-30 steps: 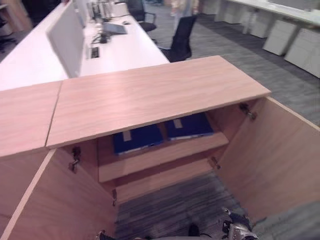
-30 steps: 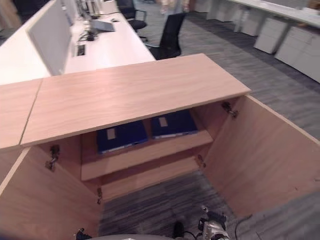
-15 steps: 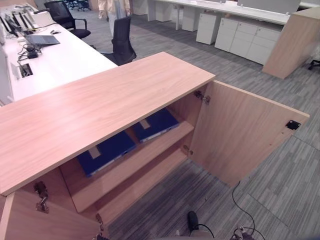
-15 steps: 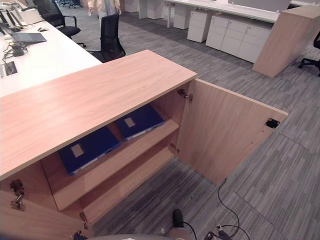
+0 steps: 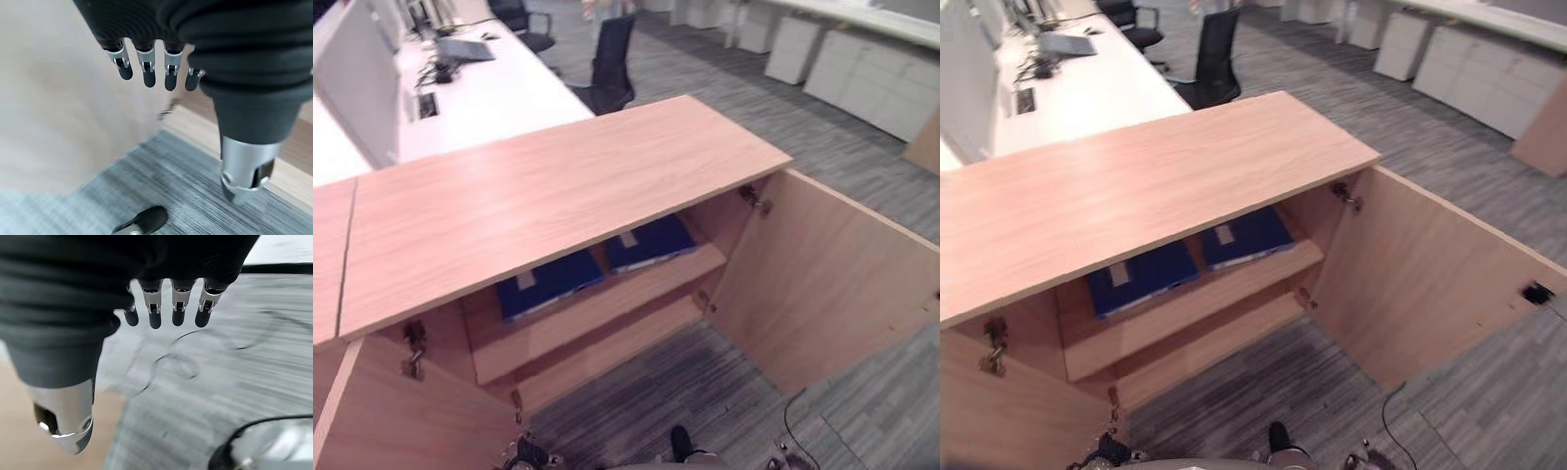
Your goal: Put the empty folder in the office cabinet
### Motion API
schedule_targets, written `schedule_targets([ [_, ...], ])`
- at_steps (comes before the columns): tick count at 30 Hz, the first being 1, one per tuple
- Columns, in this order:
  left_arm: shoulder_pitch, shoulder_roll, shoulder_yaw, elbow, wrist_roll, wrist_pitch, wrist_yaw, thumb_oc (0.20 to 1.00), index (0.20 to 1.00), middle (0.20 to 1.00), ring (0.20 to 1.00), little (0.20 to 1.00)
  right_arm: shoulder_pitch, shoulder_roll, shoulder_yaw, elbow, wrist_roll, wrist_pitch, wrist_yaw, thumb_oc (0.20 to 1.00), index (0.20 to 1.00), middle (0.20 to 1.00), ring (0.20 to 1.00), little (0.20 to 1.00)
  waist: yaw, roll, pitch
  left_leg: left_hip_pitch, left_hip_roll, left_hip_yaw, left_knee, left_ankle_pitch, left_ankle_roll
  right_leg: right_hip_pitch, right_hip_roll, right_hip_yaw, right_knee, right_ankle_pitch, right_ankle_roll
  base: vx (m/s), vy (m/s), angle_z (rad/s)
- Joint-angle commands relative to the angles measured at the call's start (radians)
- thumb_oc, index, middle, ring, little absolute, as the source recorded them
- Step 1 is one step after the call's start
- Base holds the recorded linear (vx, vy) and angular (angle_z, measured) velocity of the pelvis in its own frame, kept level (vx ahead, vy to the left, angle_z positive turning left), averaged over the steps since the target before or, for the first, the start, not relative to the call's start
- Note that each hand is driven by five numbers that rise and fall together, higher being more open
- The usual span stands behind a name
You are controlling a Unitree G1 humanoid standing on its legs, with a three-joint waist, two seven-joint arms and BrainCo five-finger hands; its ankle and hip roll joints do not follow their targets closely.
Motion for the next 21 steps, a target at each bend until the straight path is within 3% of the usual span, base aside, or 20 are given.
schedule_targets([
  [1,-0.031,-0.009,0.018,0.045,-0.017,-0.006,0.026,1.000,1.000,1.000,1.000,1.000,-0.050,-0.008,-0.009,0.032,-0.050,-0.009,-0.004,1.000,1.000,1.000,1.000,1.000,0.041,-0.019,-0.009,-0.032,-0.087,-0.055,-0.010,-0.023,0.041,-0.048,0.039,-0.010,0.065,-0.111,0.021,0.14,-0.269,1.13],
  [4,-0.036,-0.008,0.027,0.046,-0.062,-0.015,0.035,1.000,1.000,1.000,1.000,1.000,-0.063,0.002,0.011,0.013,-0.073,-0.013,-0.013,1.000,1.000,1.000,1.000,1.000,0.062,-0.020,0.001,-0.047,-0.056,-0.126,-0.003,-0.001,0.011,-0.022,0.032,-0.117,0.059,-0.137,0.006,0.10,-0.239,0.90],
  [5,-0.036,-0.008,0.027,0.046,-0.062,-0.015,0.035,1.000,1.000,1.000,1.000,1.000,-0.063,0.002,0.011,0.013,-0.073,-0.013,-0.013,1.000,1.000,1.000,1.000,1.000,0.061,-0.020,0.000,-0.048,-0.056,-0.128,-0.003,0.000,0.011,-0.023,0.032,-0.118,0.059,-0.136,0.006,0.08,-0.274,1.07],
  [6,-0.042,-0.008,0.031,0.035,-0.094,-0.024,0.042,1.000,1.000,1.000,1.000,1.000,-0.071,0.008,0.026,-0.001,-0.083,-0.016,-0.017,1.000,1.000,1.000,1.000,1.000,0.080,-0.021,0.006,-0.056,-0.036,-0.165,0.004,0.009,-0.007,-0.007,0.036,-0.180,0.060,-0.153,-0.006,0.07,-0.277,1.06],
  [8,-0.040,-0.008,0.041,0.026,-0.124,-0.031,0.050,1.000,1.000,1.000,1.000,1.000,-0.074,0.011,0.042,-0.015,-0.096,-0.019,-0.023,1.000,1.000,1.000,1.000,1.000,0.101,-0.021,0.016,-0.069,-0.020,-0.186,0.017,0.016,-0.021,0.006,0.047,-0.222,0.055,-0.165,-0.017,0.05,-0.288,1.21],
  [10,-0.043,-0.012,0.049,0.015,-0.143,-0.040,0.057,1.000,1.000,1.000,1.000,1.000,-0.078,0.008,0.046,-0.023,-0.111,-0.020,-0.035,1.000,1.000,1.000,1.000,1.000,0.111,-0.025,0.036,-0.121,-0.022,-0.163,0.055,0.028,-0.032,0.018,0.034,-0.279,0.037,-0.167,-0.014,-0.09,-0.141,1.07],
  [11,-0.047,-0.017,0.056,-0.001,-0.145,-0.051,0.075,1.000,1.000,1.000,1.000,1.000,-0.083,-0.010,0.031,-0.017,-0.112,-0.018,-0.044,1.000,1.000,1.000,1.000,1.000,0.101,-0.036,0.058,-0.186,0.031,0.054,0.099,0.027,-0.034,0.029,0.010,-0.335,0.045,-0.181,-0.007,-0.13,-0.054,0.98],
  [12,-0.047,-0.017,0.056,-0.002,-0.145,-0.050,0.075,1.000,1.000,1.000,1.000,1.000,-0.083,-0.010,0.031,-0.017,-0.112,-0.018,-0.044,1.000,1.000,1.000,1.000,1.000,0.102,-0.037,0.056,-0.189,0.029,0.055,0.099,0.030,-0.033,0.025,0.008,-0.334,0.046,-0.180,-0.007,-0.12,-0.081,1.00],
  [14,-0.037,-0.005,0.063,-0.034,-0.131,-0.049,0.082,1.000,1.000,1.000,1.000,1.000,-0.087,-0.009,0.023,-0.014,-0.100,-0.011,-0.051,1.000,1.000,1.000,1.000,1.000,0.114,-0.042,0.069,-0.197,0.092,0.238,0.107,0.033,-0.031,0.045,0.005,-0.378,0.033,-0.178,-0.005,-0.05,-0.102,0.97],
  [17,-0.028,0.000,0.086,-0.057,-0.149,-0.058,0.077,1.000,1.000,1.000,1.000,1.000,-0.092,-0.005,0.015,-0.007,-0.096,-0.004,-0.048,1.000,1.000,1.000,1.000,1.000,0.112,-0.038,0.058,-0.181,0.152,0.358,0.076,0.068,-0.054,0.065,0.009,-0.435,0.011,-0.181,-0.007,0.04,-0.086,0.55],
  [21,-0.016,0.013,0.123,-0.097,-0.204,-0.070,0.058,1.000,1.000,1.000,1.000,1.000,-0.094,-0.011,0.006,-0.001,-0.096,0.006,-0.044,1.000,1.000,1.000,1.000,1.000,0.119,-0.032,0.045,-0.139,0.191,0.404,0.063,0.067,-0.081,0.099,0.009,-0.457,0.009,-0.206,-0.010,0.09,-0.018,0.70],
])
